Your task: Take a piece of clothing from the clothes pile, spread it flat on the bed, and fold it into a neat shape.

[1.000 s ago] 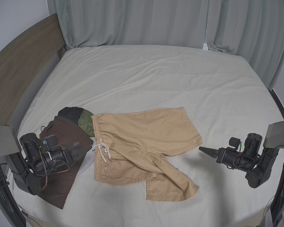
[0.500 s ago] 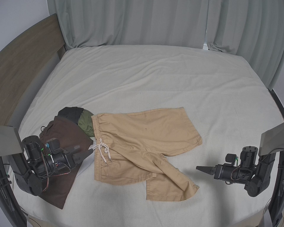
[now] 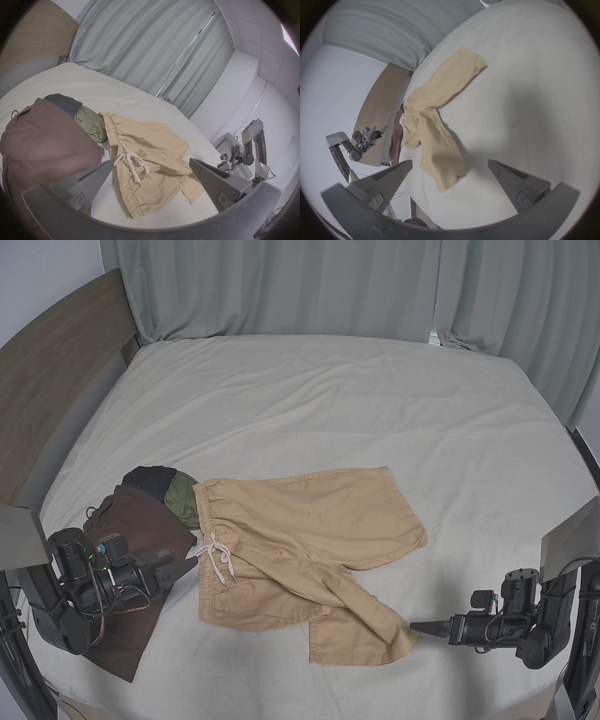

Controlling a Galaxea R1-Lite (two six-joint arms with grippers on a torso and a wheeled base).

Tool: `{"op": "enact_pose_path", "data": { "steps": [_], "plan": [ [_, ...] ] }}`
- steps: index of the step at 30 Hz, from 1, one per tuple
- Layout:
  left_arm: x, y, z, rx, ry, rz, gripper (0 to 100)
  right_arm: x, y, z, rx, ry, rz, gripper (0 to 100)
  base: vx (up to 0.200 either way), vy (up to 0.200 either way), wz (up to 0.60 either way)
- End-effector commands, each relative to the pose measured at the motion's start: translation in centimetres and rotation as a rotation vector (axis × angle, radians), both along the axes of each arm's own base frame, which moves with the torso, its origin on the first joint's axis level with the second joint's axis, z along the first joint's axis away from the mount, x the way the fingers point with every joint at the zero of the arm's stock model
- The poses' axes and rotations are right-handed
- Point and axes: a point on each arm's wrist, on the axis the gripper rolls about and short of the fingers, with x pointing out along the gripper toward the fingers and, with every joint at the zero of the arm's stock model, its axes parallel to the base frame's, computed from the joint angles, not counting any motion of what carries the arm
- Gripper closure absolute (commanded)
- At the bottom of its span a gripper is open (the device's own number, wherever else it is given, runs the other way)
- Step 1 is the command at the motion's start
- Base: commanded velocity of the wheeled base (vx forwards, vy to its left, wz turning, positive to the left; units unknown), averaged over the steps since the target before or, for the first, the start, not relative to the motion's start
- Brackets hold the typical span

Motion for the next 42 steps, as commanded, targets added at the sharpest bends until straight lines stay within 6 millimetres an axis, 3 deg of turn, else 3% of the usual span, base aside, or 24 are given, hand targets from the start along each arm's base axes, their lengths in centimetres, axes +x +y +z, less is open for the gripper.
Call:
{"op": "enact_pose_path", "data": {
  "steps": [1,21,22,37,42],
  "plan": [
    [-0.1,0.0,-0.2,0.000,0.011,-0.001,0,-0.5,0.4,-2.0,-0.019,0.084,0.024,0,0.000,0.000,0.00],
    [-0.1,-0.1,-0.3,0.000,0.011,-0.004,0,0.9,1.6,-2.1,0.065,0.122,-0.016,0,0.000,0.000,0.00],
    [-0.1,-0.1,-0.3,0.000,0.011,-0.004,0,0.9,1.6,-2.0,0.071,0.126,-0.022,100,0.000,0.000,0.00],
    [-0.1,-0.1,-0.3,0.000,0.014,-0.006,0,1.1,1.6,-1.9,0.090,0.133,-0.038,100,0.000,0.000,0.00],
    [-0.1,-0.1,-0.4,0.000,0.016,-0.006,0,2.5,0.9,-0.5,0.100,0.044,-0.082,100,0.000,0.000,0.00]
  ]
}}
